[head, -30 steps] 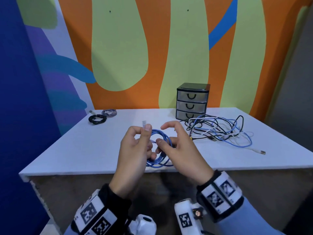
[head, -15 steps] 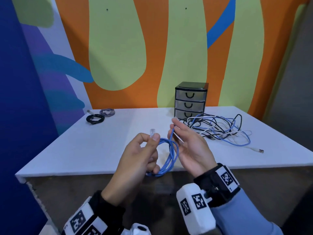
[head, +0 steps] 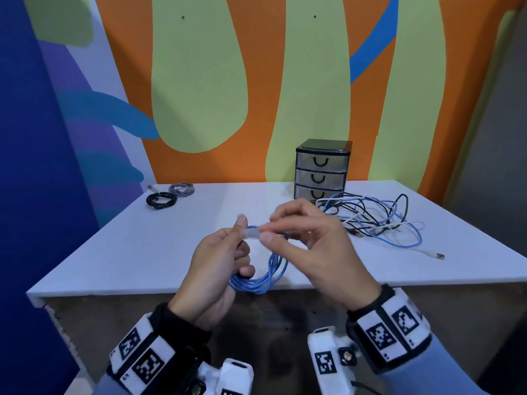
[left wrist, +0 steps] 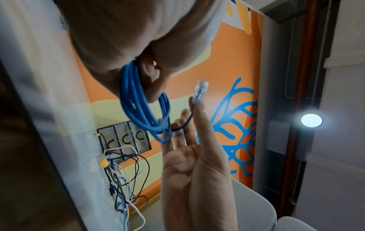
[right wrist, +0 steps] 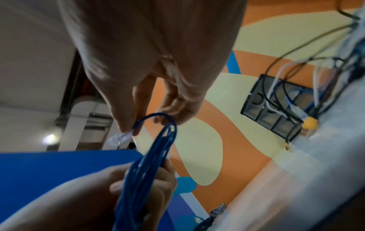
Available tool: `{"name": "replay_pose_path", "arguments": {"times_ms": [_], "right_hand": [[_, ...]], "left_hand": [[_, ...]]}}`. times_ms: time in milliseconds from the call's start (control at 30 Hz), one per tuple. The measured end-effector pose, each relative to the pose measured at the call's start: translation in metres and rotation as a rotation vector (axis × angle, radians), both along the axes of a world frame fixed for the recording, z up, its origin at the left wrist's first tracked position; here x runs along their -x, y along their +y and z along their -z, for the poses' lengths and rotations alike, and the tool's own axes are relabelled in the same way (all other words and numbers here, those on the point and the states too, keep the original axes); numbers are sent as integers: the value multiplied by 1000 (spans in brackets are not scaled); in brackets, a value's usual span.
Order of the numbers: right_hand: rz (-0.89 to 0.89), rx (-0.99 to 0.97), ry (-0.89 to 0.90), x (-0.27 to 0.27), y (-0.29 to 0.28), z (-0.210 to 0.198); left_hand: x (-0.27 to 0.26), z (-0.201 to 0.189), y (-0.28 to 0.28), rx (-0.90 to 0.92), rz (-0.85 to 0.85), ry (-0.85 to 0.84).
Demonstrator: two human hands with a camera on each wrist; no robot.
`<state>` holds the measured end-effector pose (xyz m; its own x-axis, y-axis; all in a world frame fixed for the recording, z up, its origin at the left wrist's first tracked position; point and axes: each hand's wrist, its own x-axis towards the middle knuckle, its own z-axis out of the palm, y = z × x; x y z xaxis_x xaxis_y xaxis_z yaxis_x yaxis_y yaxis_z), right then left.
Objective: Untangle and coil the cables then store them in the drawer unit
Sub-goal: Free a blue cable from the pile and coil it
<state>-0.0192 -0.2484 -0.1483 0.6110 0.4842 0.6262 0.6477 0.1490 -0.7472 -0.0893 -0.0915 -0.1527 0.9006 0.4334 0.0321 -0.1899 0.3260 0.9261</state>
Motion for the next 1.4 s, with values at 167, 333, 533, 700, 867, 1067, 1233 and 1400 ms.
{"name": "replay_pose_path", "arguments": {"times_ms": [167,333,533,700,867,1067,1233,1400], "right_hand": [[103,293,-16,-4,-5,3],[220,263,-17,-2,-1,3],[344,415,-47,3,4,-1],[495,470,-150,-1,13,2],[9,-16,523,3,12,-2],[-485,-299,880,0,5,-1],[-424,-289,804,3,16,6],[-537,-289,957,4,18,10]], "left_hand": [[3,0,-1,4,45,-17],[3,8,0,-235,-6,-21],[4,10,0,-468,-175,-62],[11,12,-11,-506,-158,-118],[4,16,-7,-428,-182,-108],[3,14,-3,-221,-166,-137],[5,3,-15,-21,13,-114],[-2,3,-12,-120,-61,-68]]}}
